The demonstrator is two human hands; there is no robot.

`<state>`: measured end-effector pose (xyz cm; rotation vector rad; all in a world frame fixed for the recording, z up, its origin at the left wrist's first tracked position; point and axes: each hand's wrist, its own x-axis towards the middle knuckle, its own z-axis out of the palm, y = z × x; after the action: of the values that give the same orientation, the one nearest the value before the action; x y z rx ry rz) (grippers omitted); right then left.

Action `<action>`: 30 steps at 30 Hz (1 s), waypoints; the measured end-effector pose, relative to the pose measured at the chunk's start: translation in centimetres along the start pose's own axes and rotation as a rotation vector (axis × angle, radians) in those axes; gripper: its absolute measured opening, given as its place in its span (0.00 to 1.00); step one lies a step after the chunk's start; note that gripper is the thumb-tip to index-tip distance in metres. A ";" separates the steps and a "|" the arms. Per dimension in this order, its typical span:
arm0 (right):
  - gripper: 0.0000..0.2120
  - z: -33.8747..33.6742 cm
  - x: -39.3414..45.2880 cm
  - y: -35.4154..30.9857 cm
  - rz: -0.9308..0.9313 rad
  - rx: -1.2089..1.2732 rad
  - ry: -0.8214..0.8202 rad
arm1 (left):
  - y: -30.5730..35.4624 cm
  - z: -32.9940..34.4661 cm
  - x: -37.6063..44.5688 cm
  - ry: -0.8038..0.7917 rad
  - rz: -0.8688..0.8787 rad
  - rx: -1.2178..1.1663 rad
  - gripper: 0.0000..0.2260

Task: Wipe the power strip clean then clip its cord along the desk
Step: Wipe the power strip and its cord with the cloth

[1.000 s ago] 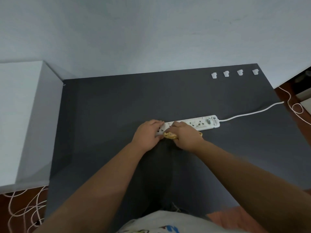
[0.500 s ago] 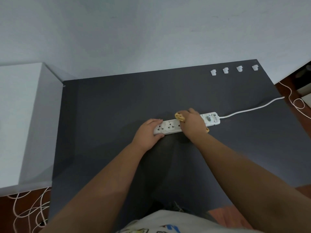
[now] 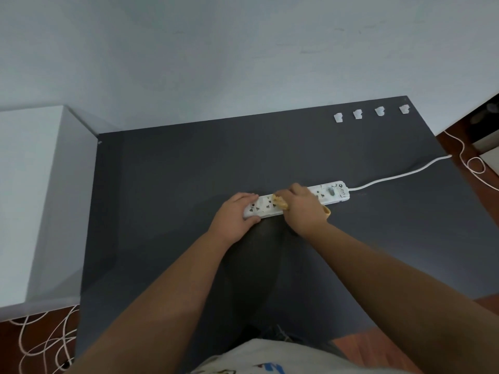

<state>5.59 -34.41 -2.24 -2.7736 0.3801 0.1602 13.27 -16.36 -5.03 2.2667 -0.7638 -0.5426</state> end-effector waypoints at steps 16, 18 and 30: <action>0.18 0.0 -3.4 0.7 0.050 0.170 0.067 | 1.2 0.0 1.1 -0.048 -0.094 0.115 0.27; 0.19 -0.4 -2.9 2.0 0.242 0.187 0.177 | 1.2 0.0 1.0 -0.055 -0.101 0.113 0.27; 0.19 -0.2 -2.7 1.1 0.185 0.175 0.187 | 1.3 -0.2 0.8 -0.064 -0.091 0.120 0.27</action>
<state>2.74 -34.79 -2.00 -2.5847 0.6658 -0.0857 13.49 -17.58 -4.13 2.4138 -0.7456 -0.6301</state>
